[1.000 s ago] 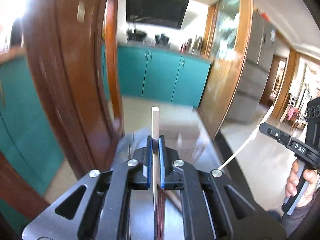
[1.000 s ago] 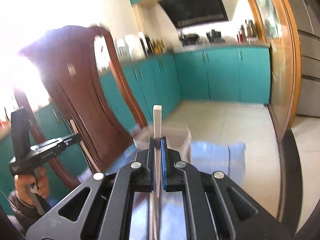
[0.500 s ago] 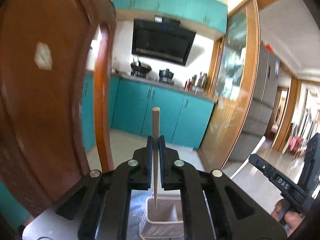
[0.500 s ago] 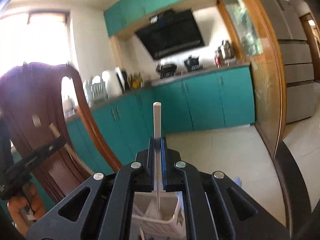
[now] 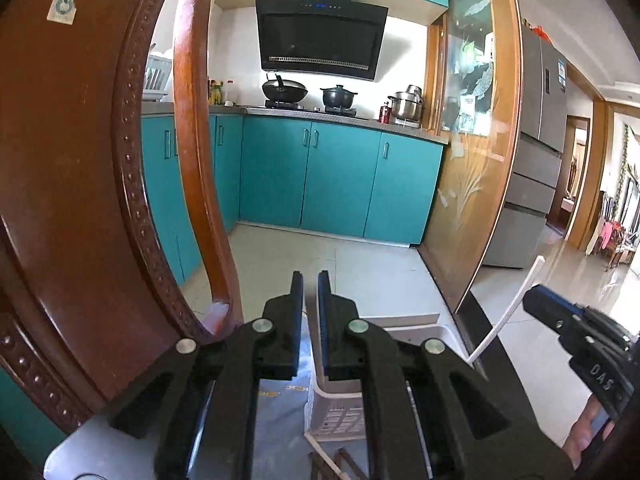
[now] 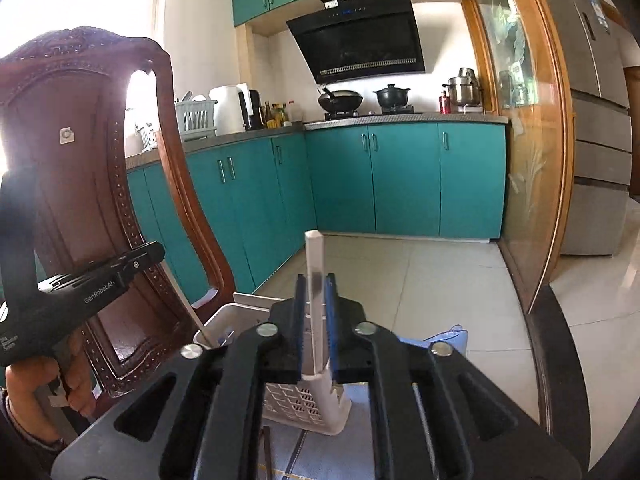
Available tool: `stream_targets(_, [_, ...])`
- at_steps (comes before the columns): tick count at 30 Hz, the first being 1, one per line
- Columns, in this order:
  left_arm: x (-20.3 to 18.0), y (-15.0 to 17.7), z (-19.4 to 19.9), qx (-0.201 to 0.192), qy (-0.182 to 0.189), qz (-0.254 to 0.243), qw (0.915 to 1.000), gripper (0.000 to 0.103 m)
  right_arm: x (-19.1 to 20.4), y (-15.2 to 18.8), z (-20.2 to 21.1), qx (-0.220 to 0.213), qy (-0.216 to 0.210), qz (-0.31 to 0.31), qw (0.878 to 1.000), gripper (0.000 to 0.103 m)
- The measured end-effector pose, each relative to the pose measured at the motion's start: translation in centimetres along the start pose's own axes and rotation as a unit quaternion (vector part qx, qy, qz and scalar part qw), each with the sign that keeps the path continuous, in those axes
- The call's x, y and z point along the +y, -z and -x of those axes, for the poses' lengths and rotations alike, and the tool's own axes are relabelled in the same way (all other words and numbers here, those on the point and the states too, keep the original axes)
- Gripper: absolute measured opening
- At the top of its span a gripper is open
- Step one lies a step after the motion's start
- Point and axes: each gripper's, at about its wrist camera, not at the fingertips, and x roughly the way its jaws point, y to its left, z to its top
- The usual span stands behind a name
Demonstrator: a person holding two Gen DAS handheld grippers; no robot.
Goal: Organize utensils
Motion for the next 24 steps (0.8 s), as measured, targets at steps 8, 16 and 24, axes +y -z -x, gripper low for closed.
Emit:
stream_targets(8, [1.2, 1.1, 1.9, -0.009, -0.002, -0.002, 1.0, 0.014, 2.1, 2.1, 4.3, -0.044, -0.062, 0.053, 0.996, 0.038])
stream_targets(16, [4.5, 3.6, 2.8, 0.011, -0.03, 0.024, 0.9992, 0.026, 7.5, 13.5, -4.9, 0.278, -0.089, 0.133, 0.947, 0.038])
stream_targets(24, [5.0, 6.6, 1.6, 0.07, -0.042, 0.017, 0.9965, 0.03, 7.4, 16.5, -7.8, 0.352, -0.076, 0.101, 0.928, 0.038])
